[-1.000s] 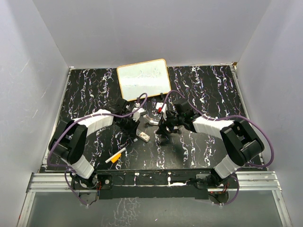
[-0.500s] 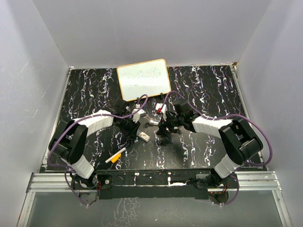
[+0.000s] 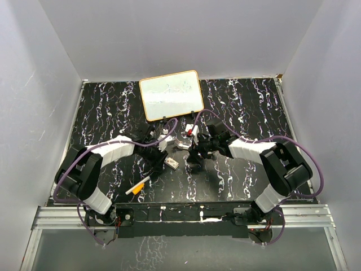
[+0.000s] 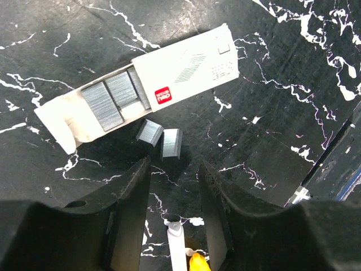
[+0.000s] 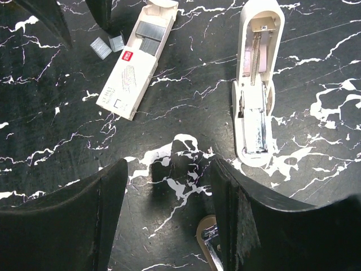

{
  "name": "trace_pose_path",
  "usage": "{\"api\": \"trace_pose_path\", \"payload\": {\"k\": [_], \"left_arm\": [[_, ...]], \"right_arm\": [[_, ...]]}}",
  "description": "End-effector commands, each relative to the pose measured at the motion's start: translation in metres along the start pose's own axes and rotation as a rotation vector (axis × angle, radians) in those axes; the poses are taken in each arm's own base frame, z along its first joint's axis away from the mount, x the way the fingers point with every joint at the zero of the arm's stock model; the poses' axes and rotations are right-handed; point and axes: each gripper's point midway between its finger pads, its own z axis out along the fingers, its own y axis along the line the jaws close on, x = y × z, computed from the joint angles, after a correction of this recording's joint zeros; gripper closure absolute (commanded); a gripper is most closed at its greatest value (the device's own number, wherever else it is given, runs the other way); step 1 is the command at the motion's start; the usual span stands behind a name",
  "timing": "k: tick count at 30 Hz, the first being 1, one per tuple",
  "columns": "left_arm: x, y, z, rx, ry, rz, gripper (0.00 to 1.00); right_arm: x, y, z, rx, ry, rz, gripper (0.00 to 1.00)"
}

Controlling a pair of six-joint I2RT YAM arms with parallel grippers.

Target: Load the staples into the stapler

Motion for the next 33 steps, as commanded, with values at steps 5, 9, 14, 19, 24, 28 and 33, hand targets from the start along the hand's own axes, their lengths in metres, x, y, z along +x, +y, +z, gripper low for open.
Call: {"api": "trace_pose_path", "payload": {"k": [5,9,14,19,24,28,33], "left_arm": [[-0.002,0.000,0.004,-0.076,-0.009,0.053,0.59],[0.001,0.005,0.007,-0.132,0.016,0.082,0.61],[0.008,0.007,0.009,-0.165,0.045,0.121,0.65],[0.014,0.006,0.010,-0.182,0.071,0.150,0.66],[0.019,0.005,0.011,-0.192,0.092,0.172,0.67],[0.022,0.005,0.010,-0.206,0.107,0.188,0.66],[0.025,0.005,0.009,-0.213,0.115,0.197,0.66]], "right_arm": [[-0.016,-0.010,-0.003,0.036,-0.037,-0.060,0.37],[-0.016,-0.012,-0.004,0.040,-0.038,-0.059,0.37],[-0.017,-0.013,-0.005,0.045,-0.041,-0.059,0.36],[-0.017,-0.016,-0.007,0.052,-0.043,-0.056,0.36],[-0.017,-0.017,-0.008,0.056,-0.044,-0.053,0.36],[-0.017,-0.018,-0.009,0.059,-0.044,-0.053,0.36],[-0.017,-0.018,-0.009,0.059,-0.046,-0.054,0.36]]}}
